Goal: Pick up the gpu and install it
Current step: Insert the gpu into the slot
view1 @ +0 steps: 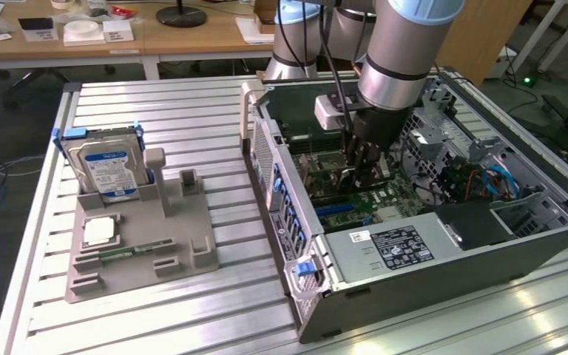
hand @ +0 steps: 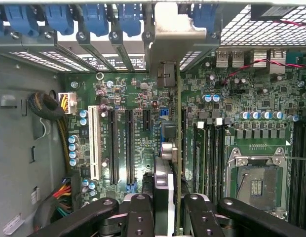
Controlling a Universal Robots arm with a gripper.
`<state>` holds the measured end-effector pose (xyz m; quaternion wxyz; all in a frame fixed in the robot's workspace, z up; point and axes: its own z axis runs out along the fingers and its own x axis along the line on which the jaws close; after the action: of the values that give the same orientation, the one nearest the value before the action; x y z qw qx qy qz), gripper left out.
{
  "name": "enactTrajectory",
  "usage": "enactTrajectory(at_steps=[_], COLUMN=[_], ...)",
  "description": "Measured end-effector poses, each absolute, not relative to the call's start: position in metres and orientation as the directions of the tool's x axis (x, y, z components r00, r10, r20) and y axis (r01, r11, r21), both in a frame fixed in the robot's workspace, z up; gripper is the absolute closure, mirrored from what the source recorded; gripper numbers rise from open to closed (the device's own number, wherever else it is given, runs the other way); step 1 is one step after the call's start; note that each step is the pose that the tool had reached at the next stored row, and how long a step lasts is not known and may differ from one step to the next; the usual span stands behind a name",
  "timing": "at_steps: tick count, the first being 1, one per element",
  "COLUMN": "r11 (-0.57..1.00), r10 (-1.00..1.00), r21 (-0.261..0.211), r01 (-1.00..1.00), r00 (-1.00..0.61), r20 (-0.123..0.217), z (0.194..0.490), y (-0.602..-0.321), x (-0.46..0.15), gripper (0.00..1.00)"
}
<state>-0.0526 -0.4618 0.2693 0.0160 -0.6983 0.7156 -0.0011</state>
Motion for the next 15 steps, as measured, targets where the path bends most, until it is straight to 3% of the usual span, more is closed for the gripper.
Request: enactTrajectory(at_steps=[15], r11=[0.025], r10=[-0.999], r21=[-0.024], r01=[-0.999], r00=[-0.024], r20=[-0.022], z=[0.2650], y=[-0.4618], x=[-0.0569], gripper=[0.72])
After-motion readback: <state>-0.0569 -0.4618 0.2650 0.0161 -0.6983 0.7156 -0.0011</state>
